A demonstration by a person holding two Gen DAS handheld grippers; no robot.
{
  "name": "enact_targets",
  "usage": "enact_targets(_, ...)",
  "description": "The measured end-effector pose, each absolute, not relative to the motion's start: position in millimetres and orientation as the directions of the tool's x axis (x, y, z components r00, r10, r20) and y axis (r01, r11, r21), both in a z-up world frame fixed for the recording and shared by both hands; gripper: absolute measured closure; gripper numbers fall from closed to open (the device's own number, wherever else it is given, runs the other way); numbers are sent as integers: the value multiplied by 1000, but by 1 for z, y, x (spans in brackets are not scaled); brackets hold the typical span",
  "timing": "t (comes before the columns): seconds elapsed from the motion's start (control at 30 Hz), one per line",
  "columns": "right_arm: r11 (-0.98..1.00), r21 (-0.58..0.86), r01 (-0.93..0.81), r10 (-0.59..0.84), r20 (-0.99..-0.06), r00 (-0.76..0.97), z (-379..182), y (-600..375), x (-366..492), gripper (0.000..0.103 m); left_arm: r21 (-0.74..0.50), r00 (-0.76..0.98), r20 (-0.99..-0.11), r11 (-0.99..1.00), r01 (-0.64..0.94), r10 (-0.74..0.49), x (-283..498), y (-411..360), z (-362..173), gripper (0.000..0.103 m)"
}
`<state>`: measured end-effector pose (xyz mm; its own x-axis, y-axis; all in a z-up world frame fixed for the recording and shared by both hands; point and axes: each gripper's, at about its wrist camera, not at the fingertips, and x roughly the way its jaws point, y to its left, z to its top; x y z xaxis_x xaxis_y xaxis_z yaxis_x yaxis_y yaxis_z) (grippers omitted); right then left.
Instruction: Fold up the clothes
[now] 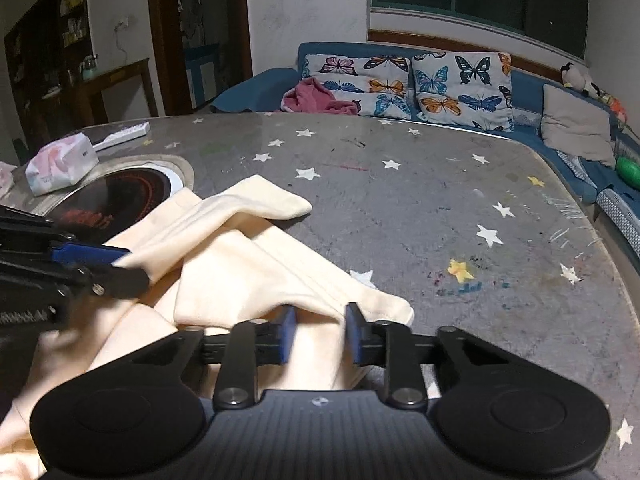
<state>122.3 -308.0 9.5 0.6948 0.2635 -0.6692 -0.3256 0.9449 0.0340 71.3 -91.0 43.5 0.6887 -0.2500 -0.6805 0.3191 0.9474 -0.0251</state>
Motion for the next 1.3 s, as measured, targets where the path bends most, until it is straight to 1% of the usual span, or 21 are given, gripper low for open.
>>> enact_targets(0.03,946,36,-323,264,-667,697,10,-309,123,89,-23,689,-680,946,322,-251,73,-93,43,66)
enact_targets(0.07,946,37,-321,263,-664,700,11,-310,122,92,-26,687,-680,945,327,-257,75,-93,41,69)
enact_targets(0.1,947,37,-319,262,-661,703,12,-311,122,96,-29,685,-679,943,332,-263,77,-94,40,85)
enact_targets(0.13,948,38,-315,261,-657,708,14,-312,121,97,-32,683,-681,942,334,-266,79,-94,39,93)
enact_targets(0.2,952,34,-304,253,-646,721,18,-313,117,99,-47,684,-679,946,320,-265,80,-88,37,96)
enact_targets(0.3,959,13,-284,230,-626,746,25,-316,109,100,-57,707,-660,956,289,-253,73,-76,42,97)
enact_targets(0.4,967,-6,-255,201,-596,778,36,-322,98,100,-75,742,-624,964,255,-245,59,-58,55,97)
enact_targets(0.67,985,-51,-166,114,-535,837,58,-347,52,100,-117,811,-558,984,135,-177,7,-2,82,97)
enact_targets(0.83,995,-73,-65,20,-498,867,68,-371,18,100,-149,828,-547,988,46,-121,-33,38,85,97)
enact_targets(0.9,998,-55,-38,5,-503,864,69,-383,7,100,-156,830,-549,988,15,-100,-48,52,83,97)
enact_targets(1.03,998,-27,-48,26,-543,839,62,-394,-3,99,-164,811,-582,985,-54,-53,-73,76,71,97)
enact_targets(1.07,998,-18,-56,36,-553,832,59,-393,-2,97,-167,803,-594,984,-69,-45,-77,81,66,97)
enact_targets(1.17,996,11,-86,76,-581,811,50,-387,6,94,-180,782,-622,978,-107,-29,-88,93,53,97)
enact_targets(1.23,993,26,-118,110,-598,794,42,-381,14,86,-176,775,-631,978,-113,-24,-92,95,50,97)
enact_targets(1.27,991,29,-130,121,-605,787,37,-377,19,79,-172,773,-635,979,-113,-22,-93,96,48,96)
enact_targets(1.3,989,27,-143,129,-610,782,32,-373,23,72,-166,770,-637,980,-113,-19,-94,96,47,92)
